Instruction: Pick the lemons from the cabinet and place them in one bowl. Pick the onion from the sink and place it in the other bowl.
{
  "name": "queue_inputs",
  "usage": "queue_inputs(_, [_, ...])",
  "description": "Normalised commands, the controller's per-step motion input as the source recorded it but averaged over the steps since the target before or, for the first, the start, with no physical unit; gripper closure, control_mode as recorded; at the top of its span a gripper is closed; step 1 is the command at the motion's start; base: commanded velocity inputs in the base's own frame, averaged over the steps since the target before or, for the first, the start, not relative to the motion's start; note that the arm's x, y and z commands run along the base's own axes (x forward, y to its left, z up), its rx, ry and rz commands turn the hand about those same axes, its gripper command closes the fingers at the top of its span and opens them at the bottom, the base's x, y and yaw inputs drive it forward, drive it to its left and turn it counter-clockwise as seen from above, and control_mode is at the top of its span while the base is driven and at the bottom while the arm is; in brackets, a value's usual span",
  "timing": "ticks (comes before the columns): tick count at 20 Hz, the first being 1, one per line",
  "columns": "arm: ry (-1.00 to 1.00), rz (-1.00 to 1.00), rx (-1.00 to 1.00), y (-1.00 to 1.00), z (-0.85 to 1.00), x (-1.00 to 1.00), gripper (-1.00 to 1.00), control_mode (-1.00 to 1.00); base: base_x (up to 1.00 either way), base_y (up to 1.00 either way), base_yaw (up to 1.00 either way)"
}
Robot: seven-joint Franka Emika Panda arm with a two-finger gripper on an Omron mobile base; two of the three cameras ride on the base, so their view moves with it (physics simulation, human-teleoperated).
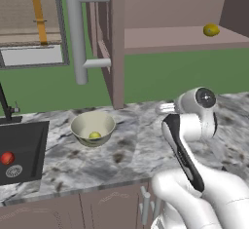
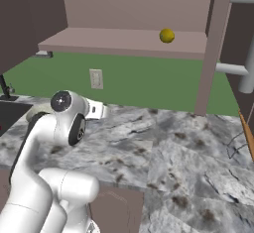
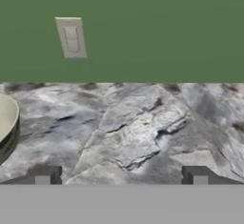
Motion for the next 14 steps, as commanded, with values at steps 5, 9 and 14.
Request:
queue_inputs(5, [-0.01, 0.00, 0.05, -0.60, 0.00, -0.21, -1.00, -1.00, 0.00, 0.00, 0.00])
queue_inputs(9, [0.00, 0.00, 0.03, -0.50, 0.00, -0.13, -1.00, -1.00, 0.00, 0.00, 0.00])
queue_inputs(14, [0.00, -0.04, 0.01, -0.31, 0.04, -0.12, -1.00, -1.00, 0.00, 0.00, 0.00])
